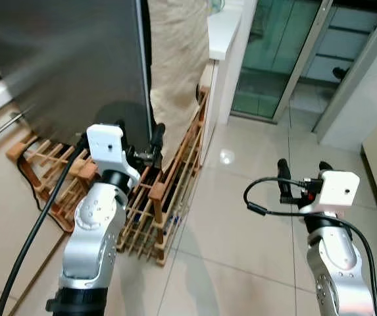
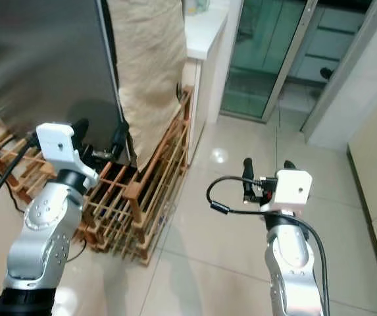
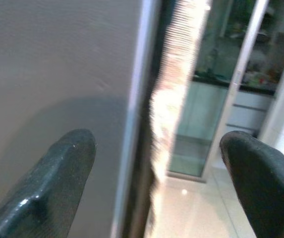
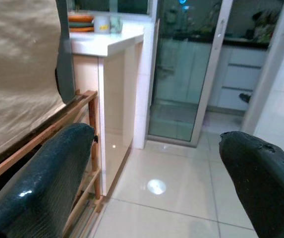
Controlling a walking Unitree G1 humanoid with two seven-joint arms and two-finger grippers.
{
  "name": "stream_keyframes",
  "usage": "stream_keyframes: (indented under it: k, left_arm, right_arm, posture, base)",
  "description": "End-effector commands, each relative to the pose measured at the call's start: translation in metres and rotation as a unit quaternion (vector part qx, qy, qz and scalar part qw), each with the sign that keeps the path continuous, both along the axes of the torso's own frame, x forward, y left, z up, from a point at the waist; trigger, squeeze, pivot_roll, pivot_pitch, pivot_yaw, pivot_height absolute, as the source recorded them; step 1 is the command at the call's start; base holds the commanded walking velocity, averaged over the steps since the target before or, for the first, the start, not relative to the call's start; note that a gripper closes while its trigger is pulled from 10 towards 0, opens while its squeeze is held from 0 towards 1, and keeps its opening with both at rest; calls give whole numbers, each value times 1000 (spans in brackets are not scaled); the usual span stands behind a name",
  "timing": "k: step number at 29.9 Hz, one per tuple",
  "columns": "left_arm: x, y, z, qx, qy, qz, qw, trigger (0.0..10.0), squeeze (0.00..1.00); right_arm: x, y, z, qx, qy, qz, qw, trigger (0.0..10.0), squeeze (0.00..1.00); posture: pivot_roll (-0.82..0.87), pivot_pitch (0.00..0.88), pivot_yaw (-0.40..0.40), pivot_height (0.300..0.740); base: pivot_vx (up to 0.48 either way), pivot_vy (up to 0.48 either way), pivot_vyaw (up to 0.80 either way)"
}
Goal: Restocking fridge
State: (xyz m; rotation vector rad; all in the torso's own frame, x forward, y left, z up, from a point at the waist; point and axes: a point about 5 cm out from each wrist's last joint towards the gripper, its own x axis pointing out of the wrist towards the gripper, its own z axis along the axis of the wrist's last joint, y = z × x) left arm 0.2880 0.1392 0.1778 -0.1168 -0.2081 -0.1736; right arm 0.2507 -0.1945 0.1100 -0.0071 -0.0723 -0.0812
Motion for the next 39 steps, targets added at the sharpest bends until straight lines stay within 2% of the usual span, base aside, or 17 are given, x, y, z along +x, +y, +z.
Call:
stream_keyframes:
  k: [1,14,17,18,19,20,21,22,26,28,31,34,39]
  left_arm:
    - [0,4,2,-8,-3,14,1000,10000,0]
    - [3,5,10,-22,-14,22,999,10000,0]
    - [11,-3,5,14,14,-9,1000,10000,0]
    - [11,-3,5,14,14,-9,1000,10000,0]
    - [14,-11,-3,56,35,-34,997,10000,0]
    - [14,-11,-3,56,35,-34,997,10000,0]
    - [16,-15,-9,86,49,-49,994,10000,0]
    - [24,-19,-13,82,67,-59,993,10000,0]
    - [27,-19,-12,69,70,-58,993,10000,0]
    - [37,-22,-10,60,74,-44,995,10000,0]
    - [43,-23,-10,57,80,-35,995,10000,0]
    - [54,-15,-7,44,90,-1,995,10000,0]
    - [55,-14,-1,36,80,0,996,10000,0]
  right_arm:
    - [6,2,5,-1,-10,3,1000,10000,0]
    - [13,8,-1,-3,-1,30,1000,10000,0]
    - [15,10,-3,-1,2,34,999,10000,0]
    - [15,10,-3,-1,2,34,999,10000,0]
    - [16,10,-4,-1,3,34,999,10000,0]
    - [16,10,-4,-1,3,34,999,10000,0]
    - [16,10,-5,0,4,35,999,10000,0]
    - [18,10,-7,3,7,35,999,10000,0]
    - [19,10,-7,4,7,35,999,10000,0]
    - [21,10,-8,5,9,34,999,10000,0]
    - [23,9,-8,5,10,33,999,10000,0]
    - [22,10,-9,3,12,36,999,10000,0]
    - [21,9,-12,1,16,36,999,10000,0]
  posture:
    - [-48,0,-1,740]
    - [-44,0,-10,740]
    - [-42,0,-7,740]
    - [-42,0,-7,740]
    - [-38,0,-9,740]
    - [-38,0,-9,740]
    - [-38,0,-9,740]
    - [-42,0,-7,740]
    - [-42,0,-7,740]
    - [-48,0,-1,740]
    - [-48,0,-1,740]
    - [-66,0,-4,740]
    - [-65,0,-5,740]
  base:
    - [409,0,0]
    - [0,0,0]
    - [0,0,0]
    - [0,0,0]
    - [0,0,0]
    - [0,0,0]
    - [0,0,0]
    - [0,0,0]
    - [0,0,0]
    - [0,0,0]
    - [0,0,0]
    - [0,0,0]
    - [0,0,0]
